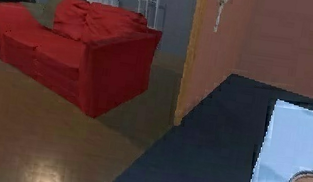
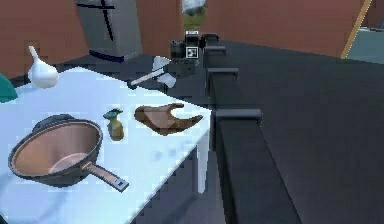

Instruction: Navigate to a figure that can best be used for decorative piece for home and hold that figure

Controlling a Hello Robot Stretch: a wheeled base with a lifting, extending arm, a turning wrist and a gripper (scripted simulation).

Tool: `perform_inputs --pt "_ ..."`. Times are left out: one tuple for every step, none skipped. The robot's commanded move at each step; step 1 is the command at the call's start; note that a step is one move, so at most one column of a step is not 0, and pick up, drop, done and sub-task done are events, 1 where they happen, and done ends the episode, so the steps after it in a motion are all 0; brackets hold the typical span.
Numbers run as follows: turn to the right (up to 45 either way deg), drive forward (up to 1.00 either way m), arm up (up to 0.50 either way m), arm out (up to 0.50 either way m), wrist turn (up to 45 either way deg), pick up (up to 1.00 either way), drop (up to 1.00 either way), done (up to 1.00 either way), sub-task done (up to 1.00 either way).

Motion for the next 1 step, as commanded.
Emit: perform_inputs --pt "0.0 0.00 0.00 0.00 39.0 0.00 0.00 0.00 0.00"
